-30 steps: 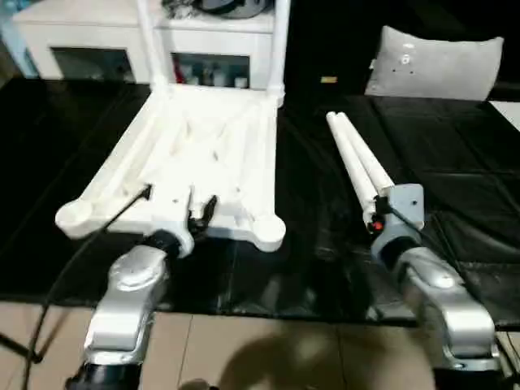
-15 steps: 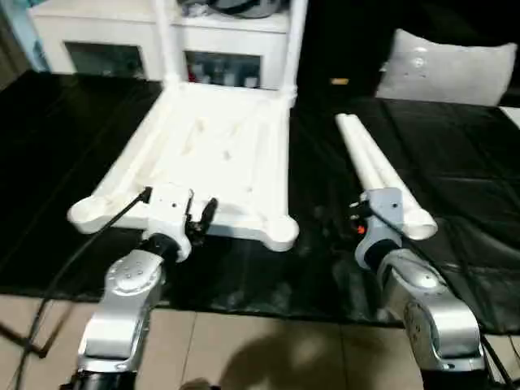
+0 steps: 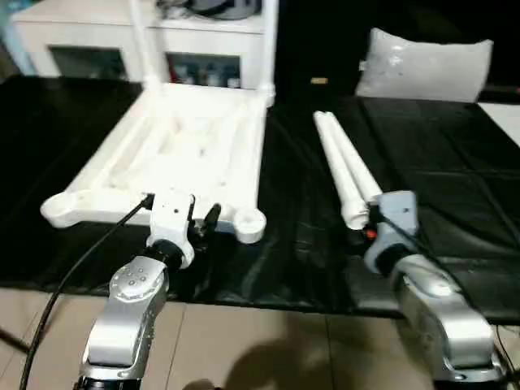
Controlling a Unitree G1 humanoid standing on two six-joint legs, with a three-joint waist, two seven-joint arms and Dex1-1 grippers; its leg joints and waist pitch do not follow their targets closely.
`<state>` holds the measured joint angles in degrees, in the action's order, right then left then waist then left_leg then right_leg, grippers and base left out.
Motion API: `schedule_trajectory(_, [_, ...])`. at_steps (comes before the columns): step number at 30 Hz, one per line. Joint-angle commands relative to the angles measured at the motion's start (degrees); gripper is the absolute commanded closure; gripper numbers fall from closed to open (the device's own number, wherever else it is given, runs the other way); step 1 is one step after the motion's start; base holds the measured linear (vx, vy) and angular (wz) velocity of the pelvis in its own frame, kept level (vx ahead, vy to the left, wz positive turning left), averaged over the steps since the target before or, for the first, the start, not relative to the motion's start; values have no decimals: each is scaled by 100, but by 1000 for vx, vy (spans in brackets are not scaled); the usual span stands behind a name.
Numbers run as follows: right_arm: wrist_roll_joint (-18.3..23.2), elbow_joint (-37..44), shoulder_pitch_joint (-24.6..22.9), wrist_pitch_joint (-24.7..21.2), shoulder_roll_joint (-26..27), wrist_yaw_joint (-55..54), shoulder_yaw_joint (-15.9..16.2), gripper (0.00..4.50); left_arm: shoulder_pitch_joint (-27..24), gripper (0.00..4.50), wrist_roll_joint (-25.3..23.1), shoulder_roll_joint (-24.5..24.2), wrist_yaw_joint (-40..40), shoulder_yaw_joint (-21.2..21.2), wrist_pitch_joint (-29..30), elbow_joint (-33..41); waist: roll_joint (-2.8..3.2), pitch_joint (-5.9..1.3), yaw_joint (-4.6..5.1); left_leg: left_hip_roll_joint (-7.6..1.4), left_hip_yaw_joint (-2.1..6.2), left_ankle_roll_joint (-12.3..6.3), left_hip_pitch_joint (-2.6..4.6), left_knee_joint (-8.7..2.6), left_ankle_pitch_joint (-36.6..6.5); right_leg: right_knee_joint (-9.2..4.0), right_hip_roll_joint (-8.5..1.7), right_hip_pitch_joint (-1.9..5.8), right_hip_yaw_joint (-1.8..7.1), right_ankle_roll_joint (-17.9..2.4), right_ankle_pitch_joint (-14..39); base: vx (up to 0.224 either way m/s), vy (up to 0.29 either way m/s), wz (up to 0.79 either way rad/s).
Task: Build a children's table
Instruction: Move to table
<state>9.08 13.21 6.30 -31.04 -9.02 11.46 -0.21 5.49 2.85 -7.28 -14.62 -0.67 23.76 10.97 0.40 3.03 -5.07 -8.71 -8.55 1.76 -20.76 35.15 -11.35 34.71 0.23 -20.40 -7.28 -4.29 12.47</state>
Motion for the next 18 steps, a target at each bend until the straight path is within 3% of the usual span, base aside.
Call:
schedule_trajectory(1, [-89,-36,93,-135,0,-97,-7,0,26,167,-40,-45,76,-31,2,65,-35,-184,-11,-381,184,-180,106,-365,-1417,-899,-1013,142,472,479,3348,0,0,0])
schedule_trajectory(2, [-93,-36,95,-145,-2,-96,-1,0,25,167,-45,-50,79,-34,-2,63,-26,-192,-12,-418,194,-179,112,-396,-1404,-896,-989,137,461,528,3311,0,0,0])
schedule_trajectory(3, [-137,-34,86,-111,-76,24,143,0,7,167,-95,-121,67,-111,76,86,10,-221,40,-586,298,-152,144,-510,-1696,-828,-965,174,427,462,2808,13,59,-4])
schedule_trajectory(4, [-141,-33,80,-104,-82,39,162,0,4,167,-115,-133,69,-130,94,94,40,-247,59,-690,375,-97,164,-567,-1780,-779,-919,189,412,403,2468,13,59,-4])
schedule_trajectory(5, [-141,-33,71,-102,-69,50,173,0,-1,167,-126,-137,64,-152,112,99,84,-263,95,-839,471,-54,206,-650,-1899,-719,-835,181,389,381,2059,24,58,-5])
schedule_trajectory(6, [-104,-38,65,-119,-23,43,154,0,-12,167,-119,-123,56,-174,134,102,155,-309,172,-1235,703,-71,264,-820,-1951,-401,-747,167,360,363,1072,0,0,0])
schedule_trajectory(7, [-97,-38,63,-122,-16,41,150,0,-15,167,-118,-120,55,-177,136,104,191,-321,233,-1569,891,-231,329,-974,-1815,121,-671,-7,353,430,583,0,0,0])
schedule_trajectory(8, [-107,-57,77,-127,-1,14,152,0,-24,167,-134,-107,65,-190,107,100,186,-322,246,-1596,881,-289,349,-1000,-1687,303,-617,-135,355,427,550,0,0,0])
schedule_trajectory(9, [-112,-72,84,-125,1,0,155,0,-29,167,-145,-98,73,-195,71,98,117,-325,322,-1534,883,-575,385,-1025,-1231,556,-559,-341,429,292,567,0,0,0])
schedule_trajectory(10, [-114,-112,101,-118,3,-24,162,0,-30,167,-103,-43,89,-160,41,93,107,-352,331,-1234,789,-1016,327,-935,-714,519,-532,-363,466,29,452,0,0,0])
schedule_trajectory(11, [-104,-134,113,-126,-5,-19,158,0,-15,167,-77,-16,114,-145,87,87,73,-397,353,-1035,708,-1315,352,-794,-457,399,-559,-363,512,-198,211,13,-118,5])
schedule_trajectory(12, [-93,-159,126,-138,-15,-12,152,0,5,167,-46,14,146,-128,149,80,-70,-460,384,-521,408,-1761,177,-434,-103,18,-698,-199,588,-1165,-686,6,-181,4])
schedule_trajectory(13, [-91,-185,179,-190,-29,7,166,0,52,167,-64,-42,139,-116,139,78,-387,-592,181,316,-31,-1653,-455,406,-279,-267,-1001,455,970,-1926,-2396,6,-181,4])
schedule_trajectory(14, [-80,-200,230,-232,-38,45,185,0,93,167,-83,-117,140,-99,113,71,-317,-543,67,249,34,-1310,-464,462,-332,-292,-1225,434,1000,-1774,-2857,1,-186,-1])
schedule_trajectory(15, [-63,-201,248,-234,-32,68,193,0,106,167,-78,-146,134,-76,91,61,-300,-409,65,108,145,-595,-378,225,145,-224,-1234,251,846,-706,-3155,-30,-167,-7])
schedule_trajectory(16, [-17,-188,253,-240,-20,116,197,0,109,167,-32,-152,105,-49,80,56,-200,-374,62,26,171,-289,-265,27,-61,-332,-1054,203,771,10,-2083,-30,-167,-7])
schedule_trajectory(17, [22,-175,253,-246,-10,155,201,0,109,167,8,-155,78,-27,70,56,-169,-364,73,-36,197,-249,-200,-41,-279,-365,-1005,186,774,260,-1352,-59,-144,-4])
schedule_trajectory(18, [-20,-141,239,-205,-39,186,265,0,136,167,22,-161,66,-9,54,35,-79,-339,89,-154,215,-199,-138,-211,-593,-432,-864,185,703,433,129,-74,-94,4])
